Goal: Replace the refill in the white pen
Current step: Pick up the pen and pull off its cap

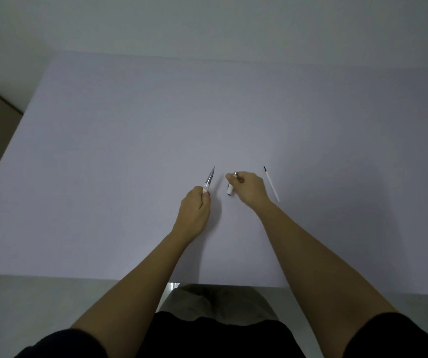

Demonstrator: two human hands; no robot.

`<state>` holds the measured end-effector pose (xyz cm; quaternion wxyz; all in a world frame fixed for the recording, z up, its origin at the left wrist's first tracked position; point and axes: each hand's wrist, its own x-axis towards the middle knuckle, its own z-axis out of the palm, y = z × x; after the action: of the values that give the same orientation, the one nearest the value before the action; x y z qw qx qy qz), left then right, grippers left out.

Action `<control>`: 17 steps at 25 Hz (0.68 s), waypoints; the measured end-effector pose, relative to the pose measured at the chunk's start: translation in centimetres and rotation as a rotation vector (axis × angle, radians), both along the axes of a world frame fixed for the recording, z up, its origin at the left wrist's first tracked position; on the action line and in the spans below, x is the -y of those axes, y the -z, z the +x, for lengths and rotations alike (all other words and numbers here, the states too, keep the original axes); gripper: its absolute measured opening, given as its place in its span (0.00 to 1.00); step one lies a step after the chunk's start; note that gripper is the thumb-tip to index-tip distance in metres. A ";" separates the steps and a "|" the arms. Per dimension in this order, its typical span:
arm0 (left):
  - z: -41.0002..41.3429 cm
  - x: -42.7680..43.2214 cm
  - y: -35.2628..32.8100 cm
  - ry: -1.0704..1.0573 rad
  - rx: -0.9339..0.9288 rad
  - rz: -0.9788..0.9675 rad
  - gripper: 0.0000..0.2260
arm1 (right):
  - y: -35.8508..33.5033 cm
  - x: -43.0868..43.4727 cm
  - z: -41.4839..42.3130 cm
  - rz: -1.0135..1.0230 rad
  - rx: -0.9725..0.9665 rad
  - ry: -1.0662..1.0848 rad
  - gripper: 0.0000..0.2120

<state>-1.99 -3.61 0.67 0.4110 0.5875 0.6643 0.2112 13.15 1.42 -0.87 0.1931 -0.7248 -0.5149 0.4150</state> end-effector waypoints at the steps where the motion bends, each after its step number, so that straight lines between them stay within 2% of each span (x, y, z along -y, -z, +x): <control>1: 0.0 -0.1 -0.1 -0.021 0.012 0.003 0.15 | 0.2 -0.1 -0.2 0.003 0.051 -0.020 0.19; 4: -0.3 -0.5 0.0 -0.043 0.030 0.007 0.15 | 1.1 -0.6 -1.0 0.021 0.096 0.002 0.16; 10: -0.9 -1.4 0.2 -0.066 0.032 0.008 0.15 | 2.3 -1.4 -1.5 0.059 0.142 -0.034 0.15; 17: -1.0 -1.7 0.4 -0.090 0.027 0.004 0.15 | 2.8 -1.4 -1.4 0.035 0.127 -0.008 0.22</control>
<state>-2.95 -1.89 0.24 0.4086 0.5550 0.6841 0.2389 11.78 2.80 -3.64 0.1710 -0.7441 -0.5362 0.3599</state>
